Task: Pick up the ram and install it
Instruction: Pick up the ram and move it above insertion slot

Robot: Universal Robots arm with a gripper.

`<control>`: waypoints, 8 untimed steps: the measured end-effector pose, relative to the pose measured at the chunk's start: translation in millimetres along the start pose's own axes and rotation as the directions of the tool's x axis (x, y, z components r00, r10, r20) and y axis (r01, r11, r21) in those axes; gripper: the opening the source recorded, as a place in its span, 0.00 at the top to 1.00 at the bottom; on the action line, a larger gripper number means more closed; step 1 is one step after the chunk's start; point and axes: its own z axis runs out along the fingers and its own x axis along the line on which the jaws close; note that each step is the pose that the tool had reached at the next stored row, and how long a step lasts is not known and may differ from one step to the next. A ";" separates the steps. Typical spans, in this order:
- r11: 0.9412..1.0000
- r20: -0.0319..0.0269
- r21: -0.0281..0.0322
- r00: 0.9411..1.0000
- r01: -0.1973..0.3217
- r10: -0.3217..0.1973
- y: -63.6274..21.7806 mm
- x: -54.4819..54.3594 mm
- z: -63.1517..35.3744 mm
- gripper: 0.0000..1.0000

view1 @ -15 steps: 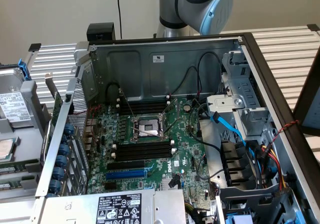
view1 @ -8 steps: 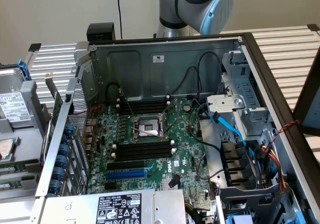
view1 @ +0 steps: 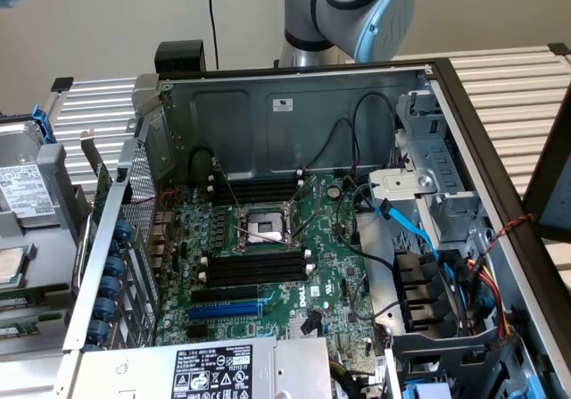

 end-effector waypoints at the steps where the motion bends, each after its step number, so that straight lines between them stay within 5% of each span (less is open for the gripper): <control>1: 1.000 0.000 0.000 1.000 0.000 0.000 -0.1 -1.8 1.9 0.80; 8: 1.000 0.000 0.000 1.000 0.000 0.000 -0.8 -3.9 14.8 0.80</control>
